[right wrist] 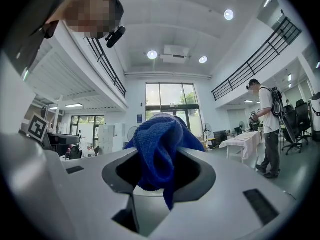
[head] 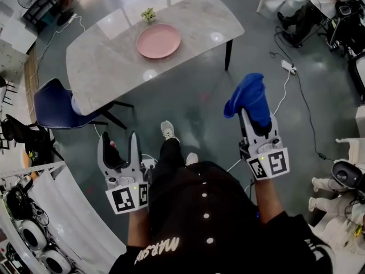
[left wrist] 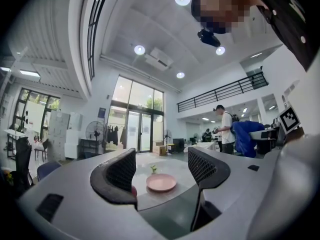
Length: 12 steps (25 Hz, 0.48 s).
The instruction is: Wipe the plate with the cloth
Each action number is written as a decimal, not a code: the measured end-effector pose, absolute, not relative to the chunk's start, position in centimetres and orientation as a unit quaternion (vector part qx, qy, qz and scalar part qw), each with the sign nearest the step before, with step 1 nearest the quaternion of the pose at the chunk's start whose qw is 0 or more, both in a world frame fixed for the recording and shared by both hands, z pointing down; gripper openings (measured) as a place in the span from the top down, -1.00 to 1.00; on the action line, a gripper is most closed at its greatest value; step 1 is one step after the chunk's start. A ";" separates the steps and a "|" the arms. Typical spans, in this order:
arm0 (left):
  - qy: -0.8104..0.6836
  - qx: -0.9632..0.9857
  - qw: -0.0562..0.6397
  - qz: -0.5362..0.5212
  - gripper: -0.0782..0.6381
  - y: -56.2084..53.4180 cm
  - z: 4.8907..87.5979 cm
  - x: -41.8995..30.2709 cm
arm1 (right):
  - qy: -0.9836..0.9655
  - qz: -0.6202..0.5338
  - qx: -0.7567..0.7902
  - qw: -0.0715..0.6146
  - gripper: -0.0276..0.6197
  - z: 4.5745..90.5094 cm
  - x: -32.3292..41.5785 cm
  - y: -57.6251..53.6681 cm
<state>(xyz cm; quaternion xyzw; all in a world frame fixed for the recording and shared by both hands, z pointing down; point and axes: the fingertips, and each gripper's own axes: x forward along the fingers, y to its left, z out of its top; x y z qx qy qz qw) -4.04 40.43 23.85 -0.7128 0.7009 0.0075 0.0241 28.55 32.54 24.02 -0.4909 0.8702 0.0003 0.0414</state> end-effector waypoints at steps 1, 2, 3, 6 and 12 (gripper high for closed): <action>0.700 -0.713 0.023 0.006 -0.11 39.9 24.0 -4.0 | 0.870 0.001 -0.492 0.042 0.45 24.0 28.6 32.1; 0.700 -0.714 0.024 0.006 -0.11 39.3 24.0 -3.9 | 0.869 0.002 -0.493 0.041 0.45 24.0 28.6 31.7; 0.699 -0.715 0.025 0.006 -0.11 38.8 24.0 -3.9 | 0.869 0.004 -0.494 0.041 0.45 24.0 28.7 31.3; 0.696 -0.718 0.027 0.002 -0.12 36.9 24.1 -3.8 | 0.865 0.007 -0.499 0.041 0.45 23.9 28.9 29.9; 0.694 -0.720 0.011 -0.008 -0.12 33.4 25.2 -5.3 | 0.866 0.014 -0.498 0.037 0.45 23.7 27.3 27.0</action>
